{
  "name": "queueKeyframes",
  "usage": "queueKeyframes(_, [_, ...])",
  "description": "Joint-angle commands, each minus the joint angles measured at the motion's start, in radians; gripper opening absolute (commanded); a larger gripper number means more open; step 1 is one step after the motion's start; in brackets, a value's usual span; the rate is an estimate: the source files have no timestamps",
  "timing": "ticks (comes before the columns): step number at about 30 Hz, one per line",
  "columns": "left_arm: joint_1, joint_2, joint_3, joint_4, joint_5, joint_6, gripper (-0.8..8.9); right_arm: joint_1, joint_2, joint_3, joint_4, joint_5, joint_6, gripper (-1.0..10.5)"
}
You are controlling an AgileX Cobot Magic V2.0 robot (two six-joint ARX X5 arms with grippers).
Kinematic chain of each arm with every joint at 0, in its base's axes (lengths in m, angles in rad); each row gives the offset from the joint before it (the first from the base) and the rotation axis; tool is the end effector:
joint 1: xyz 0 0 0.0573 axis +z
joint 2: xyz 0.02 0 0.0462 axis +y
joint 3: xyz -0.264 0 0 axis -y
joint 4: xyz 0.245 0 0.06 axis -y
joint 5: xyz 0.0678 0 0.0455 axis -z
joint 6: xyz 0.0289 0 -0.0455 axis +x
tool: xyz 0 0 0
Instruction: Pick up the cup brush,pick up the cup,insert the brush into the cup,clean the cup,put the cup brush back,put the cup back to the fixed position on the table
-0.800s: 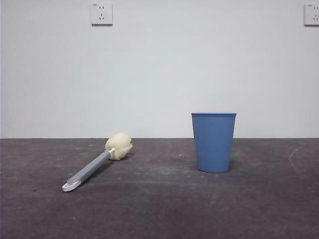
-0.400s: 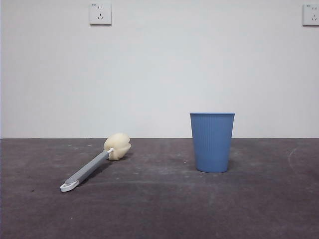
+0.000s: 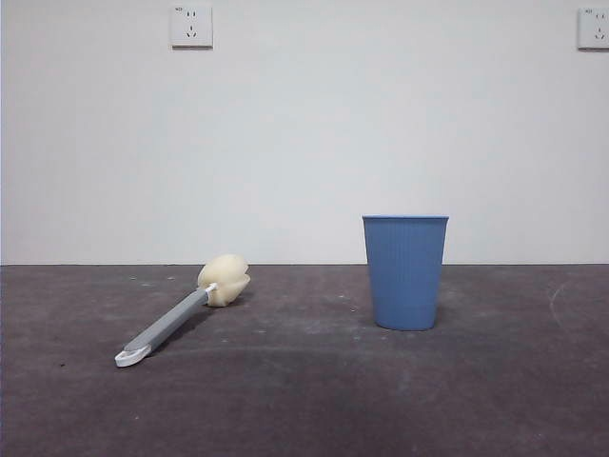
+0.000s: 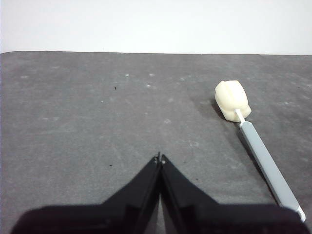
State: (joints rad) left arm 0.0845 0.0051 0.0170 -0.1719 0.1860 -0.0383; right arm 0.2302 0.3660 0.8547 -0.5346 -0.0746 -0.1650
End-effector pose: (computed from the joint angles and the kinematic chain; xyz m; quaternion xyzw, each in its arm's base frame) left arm 0.0954 0.0027 0.1524 -0.0298 0.0801 -0.0490 0.9951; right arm 0.0561 0.0154 0.3615 -0.0832 0.0103 0.1531 0.9846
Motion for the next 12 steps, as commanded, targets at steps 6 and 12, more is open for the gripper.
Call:
queueKeyframes(6, [0.002, -0.002, -0.013, 0.006, -0.001, -0.006, -0.03, -0.1, -0.206, -0.426, 0.375, 0.005, 0.033, 0.0])
queueKeyframes(12, [0.002, -0.002, -0.013, 0.006, -0.001, -0.006, -0.03, -0.154, -0.312, -0.711, 0.533, 0.003, 0.121, 0.0])
